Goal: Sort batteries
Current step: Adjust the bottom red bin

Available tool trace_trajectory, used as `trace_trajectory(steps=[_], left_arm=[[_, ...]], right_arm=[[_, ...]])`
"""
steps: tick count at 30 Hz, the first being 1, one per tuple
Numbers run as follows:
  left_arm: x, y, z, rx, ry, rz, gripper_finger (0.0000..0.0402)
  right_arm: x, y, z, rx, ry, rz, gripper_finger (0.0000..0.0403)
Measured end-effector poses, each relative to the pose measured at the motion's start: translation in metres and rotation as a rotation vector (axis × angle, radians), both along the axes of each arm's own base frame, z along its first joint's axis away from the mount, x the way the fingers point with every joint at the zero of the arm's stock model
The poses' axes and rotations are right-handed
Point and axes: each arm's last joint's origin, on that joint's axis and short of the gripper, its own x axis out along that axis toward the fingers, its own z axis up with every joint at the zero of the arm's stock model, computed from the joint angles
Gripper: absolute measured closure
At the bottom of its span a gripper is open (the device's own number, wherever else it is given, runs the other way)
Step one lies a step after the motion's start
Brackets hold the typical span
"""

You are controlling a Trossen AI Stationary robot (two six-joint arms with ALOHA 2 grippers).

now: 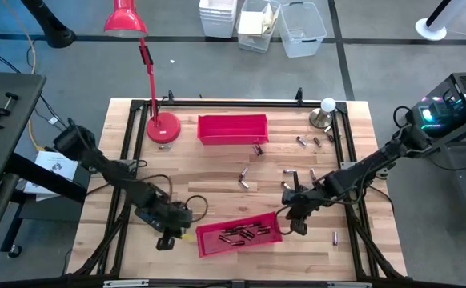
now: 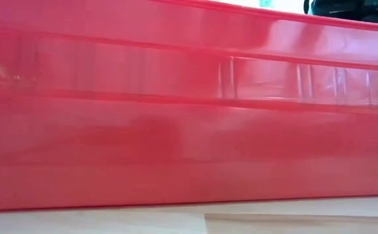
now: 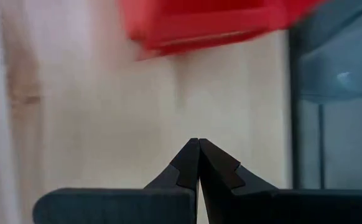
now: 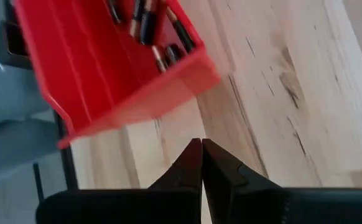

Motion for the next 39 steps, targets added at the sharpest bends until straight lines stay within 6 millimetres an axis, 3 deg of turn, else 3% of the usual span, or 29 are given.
trace_trajectory(steps=[7,14,23,29,33,39], left_arm=[[0.028,0.010,-0.014,-0.034,-0.088,0.015,0.0401],[0.027,0.025,-0.011,-0.004,-0.059,-0.003,0.0401],[0.033,0.054,-0.003,0.044,-0.109,-0.009,0.0401],[0.015,0.064,-0.001,0.032,0.074,-0.016,0.0401],[-0.008,0.054,0.011,0.005,0.147,-0.012,0.0401],[-0.021,0.013,0.014,-0.089,0.045,-0.025,0.0401]], right_arm=[[-0.001,0.010,0.000,0.017,-0.016,-0.012,0.0402],[-0.003,0.021,-0.002,-0.004,-0.054,-0.063,0.0403],[0.012,0.041,-0.020,0.057,-0.100,-0.079,0.0403],[0.015,0.042,-0.023,0.052,-0.105,-0.073,0.0403],[0.015,0.042,-0.023,0.038,-0.113,-0.057,0.0403],[0.016,0.041,-0.023,-0.014,-0.149,-0.026,0.0403]])
